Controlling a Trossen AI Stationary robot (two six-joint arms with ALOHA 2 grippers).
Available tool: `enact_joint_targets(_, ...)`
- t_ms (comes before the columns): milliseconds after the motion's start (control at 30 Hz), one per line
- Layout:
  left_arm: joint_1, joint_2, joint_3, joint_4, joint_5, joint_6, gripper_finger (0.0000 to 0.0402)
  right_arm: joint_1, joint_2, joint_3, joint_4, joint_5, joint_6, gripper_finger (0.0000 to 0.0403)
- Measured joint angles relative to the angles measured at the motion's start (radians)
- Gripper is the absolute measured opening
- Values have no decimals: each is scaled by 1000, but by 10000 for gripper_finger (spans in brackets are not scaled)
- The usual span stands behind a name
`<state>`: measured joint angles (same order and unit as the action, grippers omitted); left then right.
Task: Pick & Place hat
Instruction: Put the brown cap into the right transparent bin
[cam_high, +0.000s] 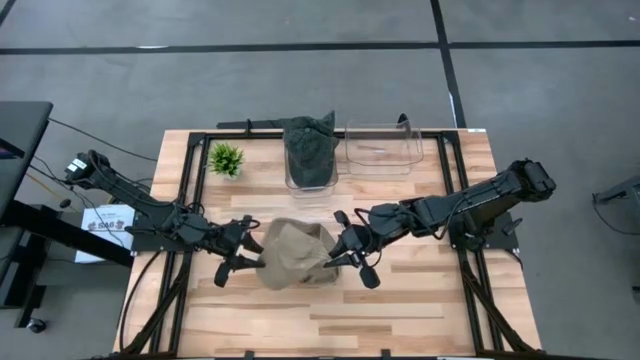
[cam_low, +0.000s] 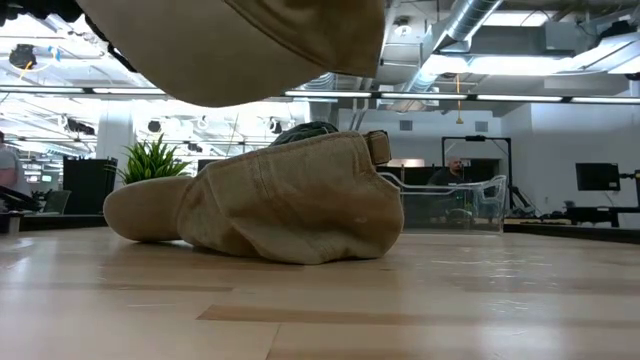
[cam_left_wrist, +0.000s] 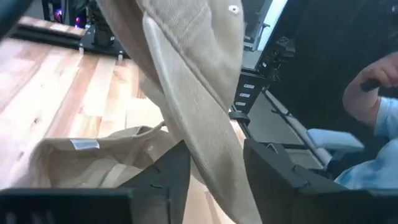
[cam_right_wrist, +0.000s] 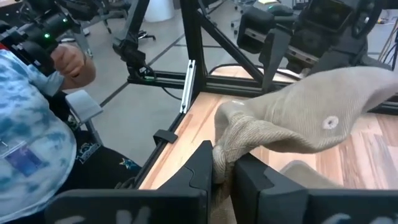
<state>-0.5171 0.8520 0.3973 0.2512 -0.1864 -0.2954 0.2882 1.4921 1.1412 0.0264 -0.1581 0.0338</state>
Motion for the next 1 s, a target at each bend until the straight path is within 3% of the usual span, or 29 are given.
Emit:
enact_joint_targets(567, 2, 0, 0, 1, 0, 185, 154, 33, -13, 2, -56, 11, -6, 17)
enact_joint_targets(1000, 2, 0, 0, 4, 0, 187, 154, 128, -172, 0, -277, 281, 21, 17)
